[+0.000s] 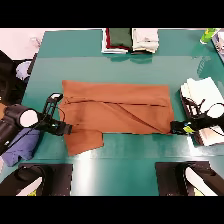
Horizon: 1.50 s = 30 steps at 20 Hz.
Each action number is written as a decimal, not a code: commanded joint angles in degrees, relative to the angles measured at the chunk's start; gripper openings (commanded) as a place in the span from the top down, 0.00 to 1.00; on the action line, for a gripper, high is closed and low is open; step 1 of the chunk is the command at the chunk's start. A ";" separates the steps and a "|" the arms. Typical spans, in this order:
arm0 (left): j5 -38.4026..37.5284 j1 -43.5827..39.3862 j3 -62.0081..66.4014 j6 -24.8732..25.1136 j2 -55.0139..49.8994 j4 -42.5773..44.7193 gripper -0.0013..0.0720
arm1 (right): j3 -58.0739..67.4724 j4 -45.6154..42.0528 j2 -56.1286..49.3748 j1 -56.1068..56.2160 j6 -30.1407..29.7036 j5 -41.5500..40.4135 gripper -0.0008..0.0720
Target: Fold the shirts.
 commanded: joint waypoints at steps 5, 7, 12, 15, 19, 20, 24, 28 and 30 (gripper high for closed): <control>-14.40 0.00 1.51 0.66 9.77 2.34 0.95 | 2.40 -5.95 14.67 0.24 3.54 11.26 0.97; -11.21 0.00 3.26 2.47 9.70 2.43 0.95 | 6.36 -5.95 13.79 0.24 3.78 10.93 0.97; 1.88 0.57 9.73 3.04 2.47 9.84 0.95 | 15.85 -5.38 2.03 0.31 3.76 6.64 0.97; 8.72 4.55 15.28 5.27 -8.04 9.86 0.95 | 22.01 -5.29 -6.58 0.31 3.76 4.00 0.97; 15.91 7.61 22.12 8.85 -20.63 8.90 0.95 | 30.95 -3.61 -18.21 0.31 3.76 1.99 0.97; 17.49 7.58 23.19 10.36 -23.02 7.91 0.95 | 32.52 -2.47 -20.52 0.44 3.76 0.79 0.97; 22.71 7.61 24.74 11.26 -29.79 6.97 0.95 | 37.88 1.68 -28.89 0.55 3.76 -2.05 0.97; 24.20 7.61 24.87 11.23 -30.82 7.06 0.94 | 41.46 1.84 -33.29 0.55 3.76 -3.28 0.96; 24.20 7.61 24.94 10.27 -30.82 7.04 0.38 | 43.25 2.36 -34.07 0.55 3.74 -3.91 0.66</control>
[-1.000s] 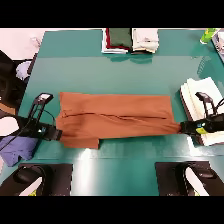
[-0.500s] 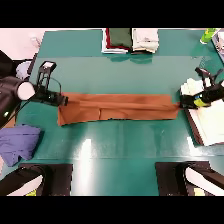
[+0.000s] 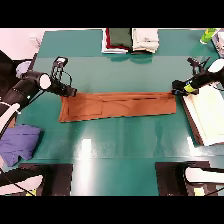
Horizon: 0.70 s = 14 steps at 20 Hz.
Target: Fold the shirts.
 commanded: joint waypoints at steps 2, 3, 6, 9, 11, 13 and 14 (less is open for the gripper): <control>-0.09 0.02 1.66 -1.55 -0.90 -0.28 0.32 | 5.53 0.98 -2.34 0.04 -0.17 -0.92 0.41; -1.90 0.00 3.15 -1.55 -0.90 -0.28 0.32 | 7.41 0.90 -2.32 -0.24 -0.57 -0.04 0.35; -7.08 0.00 6.23 -1.57 -0.28 -0.66 0.43 | 8.09 0.22 -0.66 -2.05 -1.97 2.99 0.35; -9.14 -0.02 6.05 -1.55 -0.22 -2.71 0.95 | 2.21 -0.87 0.13 -4.92 -2.27 3.87 0.16; -8.90 -0.04 5.99 -1.49 -0.33 -7.50 0.95 | -2.25 -0.48 -0.59 -5.90 -2.29 2.82 0.16; -8.09 -0.04 5.92 0.00 -0.61 -11.80 0.95 | -5.11 -0.13 -2.16 -5.73 -2.27 0.72 0.16; -7.96 -0.04 5.92 0.39 -0.72 -12.85 0.95 | -6.16 1.09 -3.02 -5.64 -2.32 -0.11 0.16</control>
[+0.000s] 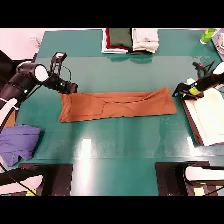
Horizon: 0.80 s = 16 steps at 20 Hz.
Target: Fold the shirts.
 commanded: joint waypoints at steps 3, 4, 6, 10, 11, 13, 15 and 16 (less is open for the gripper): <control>0.66 0.02 0.07 1.40 -0.26 -5.84 0.95 | -4.07 3.82 -4.02 0.70 -0.63 -2.82 0.17; 0.63 0.02 0.07 1.40 -0.26 -5.84 0.95 | -3.48 3.78 -4.79 1.55 -0.66 -3.02 0.17; 0.57 0.00 0.07 1.40 -0.26 -6.47 0.95 | -2.45 3.72 -5.73 3.06 -0.57 -4.02 0.18; 0.22 0.02 0.04 1.40 -0.26 -7.19 0.95 | -4.15 3.61 -5.66 3.85 -0.57 -5.40 0.31; 0.22 0.00 0.04 1.40 -0.26 -7.48 0.95 | -4.76 3.52 -5.66 3.85 -0.63 -5.49 0.40; 0.57 -0.61 -0.02 1.40 -0.28 -8.44 0.95 | -4.98 1.64 -5.66 4.00 -1.14 -5.27 0.67; 1.31 -2.95 -0.02 1.40 -0.28 -8.31 0.95 | -4.98 0.50 -5.18 4.52 -2.38 -5.11 0.97; 2.08 -4.59 -0.02 1.38 -0.28 -8.31 0.95 | -4.98 0.26 -4.66 4.57 -2.36 -5.09 0.97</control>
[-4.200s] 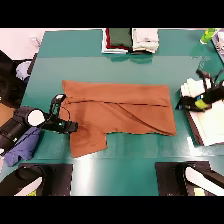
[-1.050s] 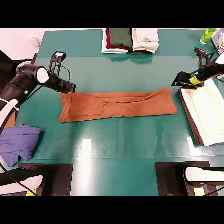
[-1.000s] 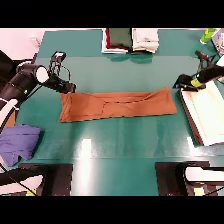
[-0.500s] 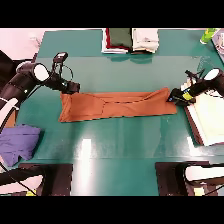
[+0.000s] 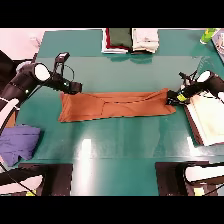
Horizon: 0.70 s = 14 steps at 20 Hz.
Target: Fold the shirts.
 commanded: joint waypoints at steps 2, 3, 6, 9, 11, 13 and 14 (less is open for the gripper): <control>3.19 -5.40 -0.02 -0.55 -0.04 -0.35 0.95 | -0.24 -2.78 3.15 0.42 -0.90 0.02 0.97; 4.46 -6.60 -0.02 -1.38 -0.04 -0.37 0.95 | -0.24 -2.80 5.07 0.42 -0.90 0.24 0.97; 7.48 -9.68 1.05 -2.14 -1.84 -1.01 0.95 | 0.98 -2.38 12.04 0.61 -0.63 3.23 0.97; 5.70 -12.85 5.46 -1.92 -8.70 -2.93 0.95 | 5.42 -2.34 17.51 2.16 0.44 8.98 0.97; 5.79 -15.37 9.14 -1.86 -14.27 -4.22 0.95 | 8.61 -2.32 20.61 4.46 1.33 10.97 0.97; 5.49 -17.73 13.20 -0.44 -19.63 -6.45 0.95 | 11.76 -2.29 22.58 6.88 2.97 11.74 0.97; 5.40 -18.84 15.06 0.52 -21.97 -7.98 0.95 | 13.57 -2.29 23.19 8.39 3.52 12.26 0.97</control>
